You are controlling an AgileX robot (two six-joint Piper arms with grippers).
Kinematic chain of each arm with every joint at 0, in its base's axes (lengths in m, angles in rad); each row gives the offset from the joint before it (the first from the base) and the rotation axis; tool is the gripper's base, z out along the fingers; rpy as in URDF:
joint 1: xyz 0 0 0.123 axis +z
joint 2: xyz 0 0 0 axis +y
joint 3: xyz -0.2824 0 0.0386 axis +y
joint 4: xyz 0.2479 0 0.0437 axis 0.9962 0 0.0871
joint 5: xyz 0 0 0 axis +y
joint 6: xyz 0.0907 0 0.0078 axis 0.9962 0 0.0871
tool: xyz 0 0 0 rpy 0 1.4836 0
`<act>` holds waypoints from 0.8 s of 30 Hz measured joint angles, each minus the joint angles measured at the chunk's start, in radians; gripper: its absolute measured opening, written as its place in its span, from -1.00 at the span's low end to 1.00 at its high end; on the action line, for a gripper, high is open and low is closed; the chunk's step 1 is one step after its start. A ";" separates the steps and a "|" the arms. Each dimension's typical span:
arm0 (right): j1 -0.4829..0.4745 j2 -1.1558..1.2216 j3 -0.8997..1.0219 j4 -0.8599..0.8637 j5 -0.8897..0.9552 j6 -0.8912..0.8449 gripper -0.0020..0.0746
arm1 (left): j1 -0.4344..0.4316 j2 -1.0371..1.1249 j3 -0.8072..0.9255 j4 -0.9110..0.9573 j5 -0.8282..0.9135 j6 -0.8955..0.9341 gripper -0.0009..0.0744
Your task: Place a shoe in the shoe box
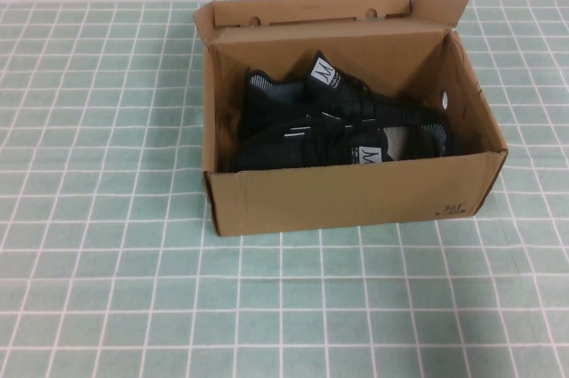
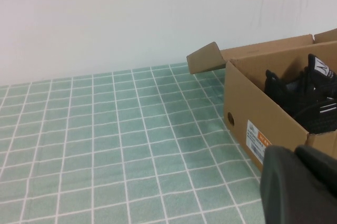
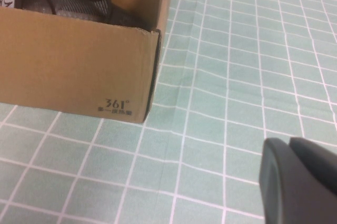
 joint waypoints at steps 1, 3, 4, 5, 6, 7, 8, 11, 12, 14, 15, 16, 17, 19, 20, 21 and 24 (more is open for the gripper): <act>0.000 0.000 0.000 0.000 0.000 0.000 -0.96 | 0.000 0.000 0.002 0.002 0.000 0.000 -0.97; 0.000 0.000 0.000 0.000 0.000 0.000 -0.96 | 0.000 0.000 0.002 0.008 0.000 0.000 -0.97; 0.000 0.000 0.000 0.000 0.000 0.000 -0.96 | 0.000 0.000 0.002 0.011 0.000 0.000 -0.97; 0.000 0.000 0.000 0.000 0.000 0.003 -0.96 | 0.000 0.000 0.002 0.011 0.000 0.000 -0.97; 0.000 0.000 0.000 0.000 0.000 0.003 -0.96 | 0.000 0.000 0.002 0.012 0.000 0.000 -0.97; 0.000 0.000 0.000 0.000 0.000 0.003 -0.96 | 0.000 0.000 0.002 0.012 0.000 0.000 -0.97; 0.000 0.000 0.000 0.000 0.000 0.001 -0.96 | 0.000 0.000 0.002 0.012 0.000 0.000 -0.97; 0.000 0.000 0.000 0.000 0.000 0.001 -0.96 | 0.000 0.000 0.002 0.015 0.000 0.000 -0.97; 0.000 0.000 0.000 0.000 0.000 0.001 -0.96 | 0.000 0.000 0.002 0.015 0.000 0.000 -0.97; 0.000 0.000 0.000 0.002 0.000 0.001 -0.96 | 0.000 -0.003 0.002 0.015 0.000 0.000 -0.97; 0.000 0.000 0.000 0.002 0.000 0.001 -0.96 | 0.000 -0.008 0.002 0.015 0.002 -0.001 -0.97; 0.000 0.000 0.000 0.002 0.000 0.001 -0.96 | 0.000 -0.013 0.002 0.015 0.005 -0.001 -0.97; 0.000 0.000 0.000 0.002 0.000 0.001 -0.96 | 0.000 -0.019 0.005 0.016 0.006 -0.001 -0.97; 0.000 0.000 0.000 0.002 0.000 0.001 -0.96 | 0.000 -0.040 0.023 0.025 -0.004 -0.004 -0.97; 0.000 0.000 0.000 0.002 0.000 0.001 -0.96 | 0.000 -0.051 0.038 0.033 -0.017 -0.012 -0.97; 0.000 0.000 0.000 0.002 0.000 0.001 -0.96 | 0.000 -0.064 0.061 0.046 -0.037 -0.033 -0.97; 0.000 0.000 0.000 0.002 0.000 0.001 -0.96 | 0.000 -0.109 0.145 0.114 -0.098 -0.140 -0.97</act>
